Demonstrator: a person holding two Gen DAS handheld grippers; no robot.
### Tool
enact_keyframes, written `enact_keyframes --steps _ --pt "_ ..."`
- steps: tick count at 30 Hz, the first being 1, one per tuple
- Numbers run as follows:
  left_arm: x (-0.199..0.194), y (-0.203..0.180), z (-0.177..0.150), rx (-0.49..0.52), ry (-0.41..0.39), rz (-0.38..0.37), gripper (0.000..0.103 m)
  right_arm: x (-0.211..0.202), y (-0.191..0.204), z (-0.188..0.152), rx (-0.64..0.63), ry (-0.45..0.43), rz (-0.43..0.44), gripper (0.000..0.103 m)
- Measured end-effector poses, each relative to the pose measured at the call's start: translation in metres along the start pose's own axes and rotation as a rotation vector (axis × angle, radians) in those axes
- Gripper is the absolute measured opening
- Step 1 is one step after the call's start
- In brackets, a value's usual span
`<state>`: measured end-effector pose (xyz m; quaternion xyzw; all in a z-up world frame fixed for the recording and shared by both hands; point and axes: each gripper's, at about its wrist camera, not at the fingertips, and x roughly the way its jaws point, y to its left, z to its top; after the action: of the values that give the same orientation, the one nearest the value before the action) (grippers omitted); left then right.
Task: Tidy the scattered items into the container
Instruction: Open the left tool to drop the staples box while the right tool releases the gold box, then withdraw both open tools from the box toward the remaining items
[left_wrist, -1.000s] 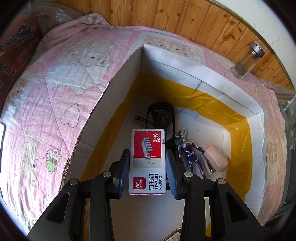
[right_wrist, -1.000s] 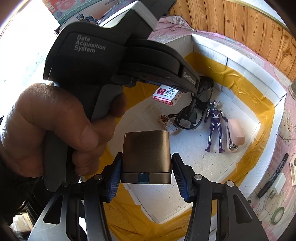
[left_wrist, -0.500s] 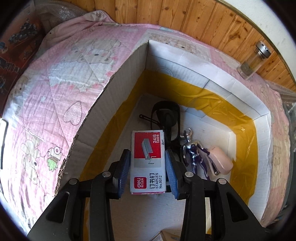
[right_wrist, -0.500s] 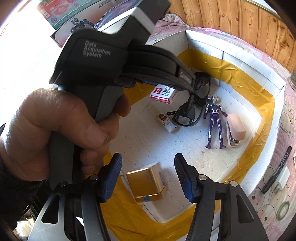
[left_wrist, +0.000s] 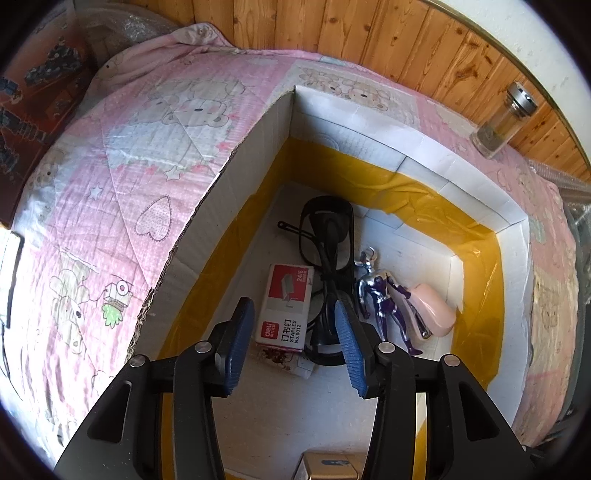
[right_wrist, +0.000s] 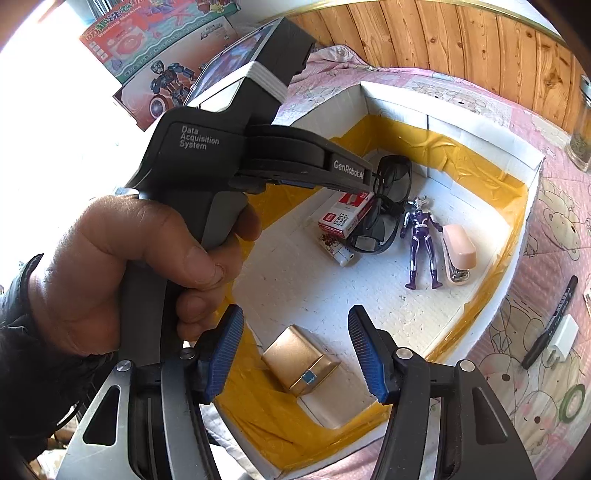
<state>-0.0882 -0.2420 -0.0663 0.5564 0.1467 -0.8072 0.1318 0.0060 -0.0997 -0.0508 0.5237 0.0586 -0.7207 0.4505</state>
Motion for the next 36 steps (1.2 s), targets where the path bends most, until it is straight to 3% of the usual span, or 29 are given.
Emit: enact_keyframes --steps 9,21,36 --pt "-0.029 -0.001 -0.018 -0.011 -0.032 -0.021 0.051 -0.024 0.004 -0.009 -0.021 -0.065 0.015 0.06" --pt "-0.072 -0.016 -0.049 0.063 -0.091 -0.016 0.051 -0.042 0.005 -0.023 -0.03 -0.087 0.0 0.06" --pt "-0.104 -0.006 -0.084 0.059 -0.116 -0.044 0.052 -0.059 0.002 -0.033 -0.026 -0.122 -0.007 0.06"
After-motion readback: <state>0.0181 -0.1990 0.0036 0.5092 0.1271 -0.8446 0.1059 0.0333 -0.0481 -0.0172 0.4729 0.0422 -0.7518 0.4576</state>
